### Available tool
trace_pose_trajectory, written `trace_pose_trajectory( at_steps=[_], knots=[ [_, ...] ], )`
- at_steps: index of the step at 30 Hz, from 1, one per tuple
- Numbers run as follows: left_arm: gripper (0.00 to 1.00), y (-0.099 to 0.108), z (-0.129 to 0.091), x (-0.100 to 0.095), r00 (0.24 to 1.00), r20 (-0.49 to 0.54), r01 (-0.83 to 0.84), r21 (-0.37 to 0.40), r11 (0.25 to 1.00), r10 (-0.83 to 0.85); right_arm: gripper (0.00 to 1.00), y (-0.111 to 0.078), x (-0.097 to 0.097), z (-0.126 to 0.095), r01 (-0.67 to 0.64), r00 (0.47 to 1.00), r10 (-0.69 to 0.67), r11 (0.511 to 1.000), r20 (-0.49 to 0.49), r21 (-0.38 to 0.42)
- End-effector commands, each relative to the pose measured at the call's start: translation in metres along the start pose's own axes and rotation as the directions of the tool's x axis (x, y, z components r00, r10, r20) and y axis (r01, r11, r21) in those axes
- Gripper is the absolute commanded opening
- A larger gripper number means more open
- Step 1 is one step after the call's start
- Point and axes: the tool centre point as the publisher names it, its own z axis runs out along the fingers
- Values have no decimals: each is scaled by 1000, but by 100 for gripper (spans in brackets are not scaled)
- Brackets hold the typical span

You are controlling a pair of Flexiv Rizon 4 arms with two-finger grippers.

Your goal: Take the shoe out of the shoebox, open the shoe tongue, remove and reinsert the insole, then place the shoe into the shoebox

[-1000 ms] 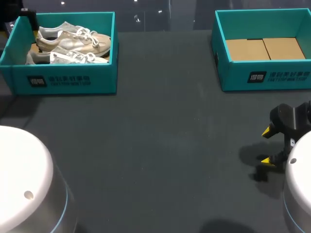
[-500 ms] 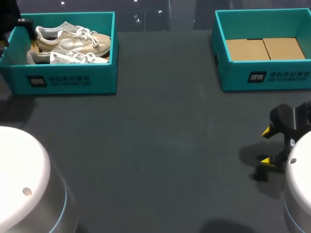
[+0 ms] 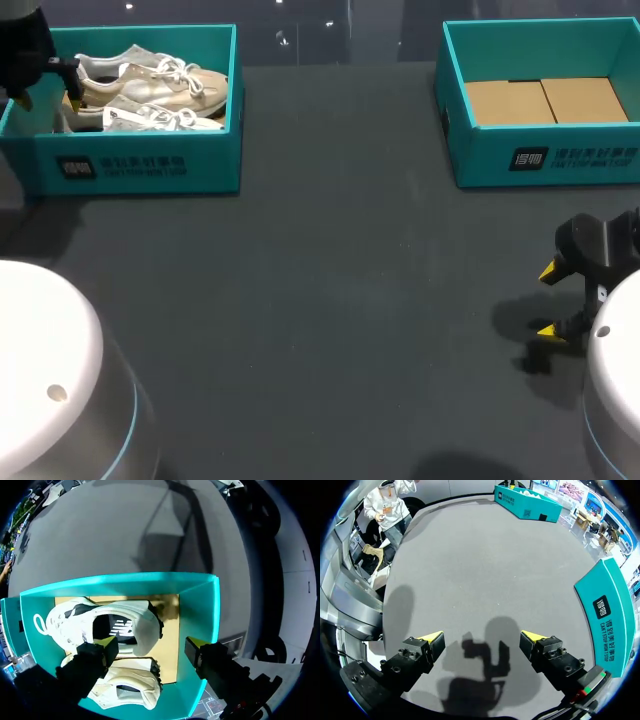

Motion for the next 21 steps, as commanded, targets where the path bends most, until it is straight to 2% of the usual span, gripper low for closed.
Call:
trace_pose_trajectory(
  at_steps=[1,21],
  knots=[
    [85,-3,4,1,1000,1,-9,-3,1000,9,100,0,2,-1,0,1000,0,1000,4,1],
    [86,-6,35,1,999,-35,-26,23,999,26,100,0,2,-1,0,1000,0,1000,4,1]
  ],
)
